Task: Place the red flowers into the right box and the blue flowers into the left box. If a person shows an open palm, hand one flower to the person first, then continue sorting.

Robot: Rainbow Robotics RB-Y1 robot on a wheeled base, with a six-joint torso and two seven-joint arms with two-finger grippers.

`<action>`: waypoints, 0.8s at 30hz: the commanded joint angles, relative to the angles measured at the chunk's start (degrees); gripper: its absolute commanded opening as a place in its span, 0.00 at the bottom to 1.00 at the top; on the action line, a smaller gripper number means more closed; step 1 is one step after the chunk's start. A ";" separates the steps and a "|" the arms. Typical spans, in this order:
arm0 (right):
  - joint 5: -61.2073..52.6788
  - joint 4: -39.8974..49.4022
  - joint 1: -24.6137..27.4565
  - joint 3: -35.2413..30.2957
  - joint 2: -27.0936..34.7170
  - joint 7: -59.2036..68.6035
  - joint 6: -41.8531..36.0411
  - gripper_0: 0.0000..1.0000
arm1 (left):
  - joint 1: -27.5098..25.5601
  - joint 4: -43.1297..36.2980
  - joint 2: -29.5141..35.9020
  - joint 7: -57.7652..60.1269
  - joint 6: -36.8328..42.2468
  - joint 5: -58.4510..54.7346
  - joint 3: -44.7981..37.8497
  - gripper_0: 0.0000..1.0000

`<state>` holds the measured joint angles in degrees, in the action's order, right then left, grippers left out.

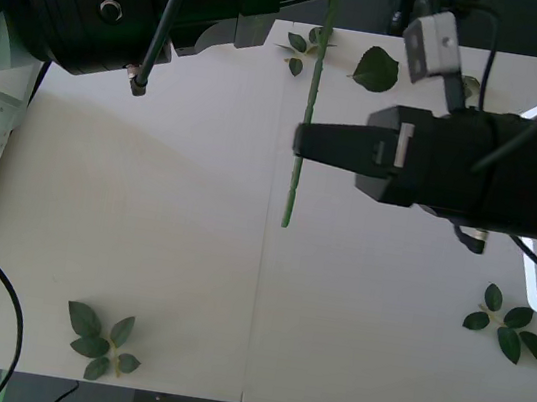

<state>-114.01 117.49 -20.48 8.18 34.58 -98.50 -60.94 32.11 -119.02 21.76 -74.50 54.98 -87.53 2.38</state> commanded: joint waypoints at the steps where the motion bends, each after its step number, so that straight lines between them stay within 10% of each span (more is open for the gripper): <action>1: 0.54 1.95 -3.07 3.16 -1.62 -2.40 3.02 1.00 | -0.83 -2.35 1.79 -4.52 -0.84 -0.80 0.88 0.00; 4: 0.89 1.95 -3.60 4.39 -1.79 -2.84 4.34 1.00 | -0.83 -2.35 1.79 -4.52 -0.84 -0.80 0.88 0.00; 5: 1.33 1.95 -3.78 4.74 -1.79 -3.02 4.69 0.80 | -0.83 -2.35 1.79 -4.52 -0.84 -0.80 0.88 0.00; 7: 1.68 1.95 -3.86 4.74 -1.88 -3.19 4.78 0.06 | -0.83 -2.35 1.79 -4.52 -0.84 -0.80 0.88 0.00; 8: 1.68 1.95 -3.78 4.74 -1.88 -3.19 4.87 0.00 | -0.83 -2.35 1.79 -4.52 -0.84 -0.80 0.88 0.00; 24: 1.33 1.95 -3.78 4.92 -2.14 -3.72 4.87 0.00 | -0.83 -2.35 1.79 -4.52 -0.84 -0.80 0.88 0.00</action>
<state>-112.68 117.49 -22.26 12.65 34.26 -99.36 -56.74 32.09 -119.04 21.79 -74.50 54.97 -87.56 2.39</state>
